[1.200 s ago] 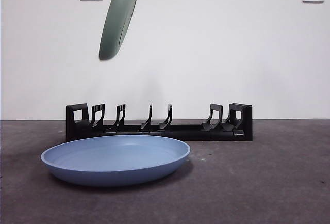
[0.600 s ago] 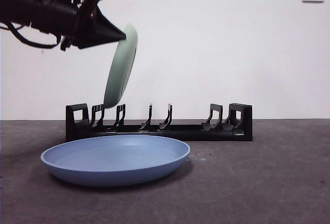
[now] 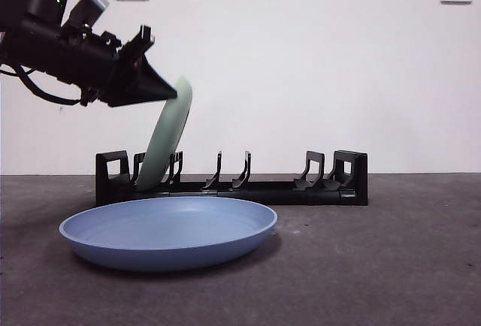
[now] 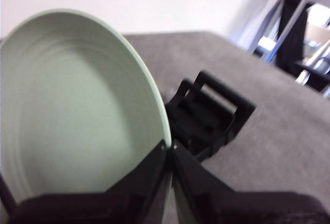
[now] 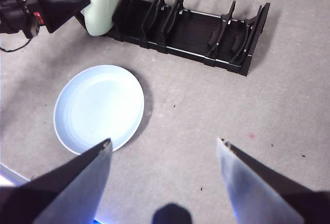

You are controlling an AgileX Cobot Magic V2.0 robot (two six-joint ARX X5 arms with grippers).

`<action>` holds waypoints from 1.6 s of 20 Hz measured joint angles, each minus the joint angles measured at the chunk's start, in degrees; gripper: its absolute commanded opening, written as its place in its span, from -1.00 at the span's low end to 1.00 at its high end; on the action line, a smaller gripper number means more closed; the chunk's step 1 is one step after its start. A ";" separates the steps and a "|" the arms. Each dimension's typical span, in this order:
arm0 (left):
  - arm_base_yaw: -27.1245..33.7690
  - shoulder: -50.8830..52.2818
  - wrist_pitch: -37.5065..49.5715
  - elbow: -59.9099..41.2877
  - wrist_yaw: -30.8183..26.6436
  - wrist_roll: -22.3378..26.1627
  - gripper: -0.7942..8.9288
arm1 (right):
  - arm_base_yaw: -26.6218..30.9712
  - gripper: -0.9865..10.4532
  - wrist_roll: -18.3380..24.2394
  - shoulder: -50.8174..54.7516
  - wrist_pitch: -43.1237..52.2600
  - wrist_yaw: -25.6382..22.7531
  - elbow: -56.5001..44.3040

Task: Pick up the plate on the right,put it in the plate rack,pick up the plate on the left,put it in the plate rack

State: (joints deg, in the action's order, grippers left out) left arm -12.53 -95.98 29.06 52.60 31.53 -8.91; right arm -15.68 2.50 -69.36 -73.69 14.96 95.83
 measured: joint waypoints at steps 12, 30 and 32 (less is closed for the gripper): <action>0.11 0.00 -1.49 1.88 2.32 0.31 -0.38 | 0.00 -0.22 0.50 -0.79 -0.15 0.00 -0.09; 0.50 40.65 -42.32 4.33 3.65 20.48 -0.36 | -0.04 -0.22 0.55 -11.69 6.14 8.66 -0.63; 0.50 45.97 -50.45 4.33 1.73 26.38 -0.16 | -1.03 -0.22 0.55 -15.58 7.43 8.90 -1.18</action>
State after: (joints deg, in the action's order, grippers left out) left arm -12.03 -50.02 -21.39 56.93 33.26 17.47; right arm -16.71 3.05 -84.95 -66.26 23.86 94.65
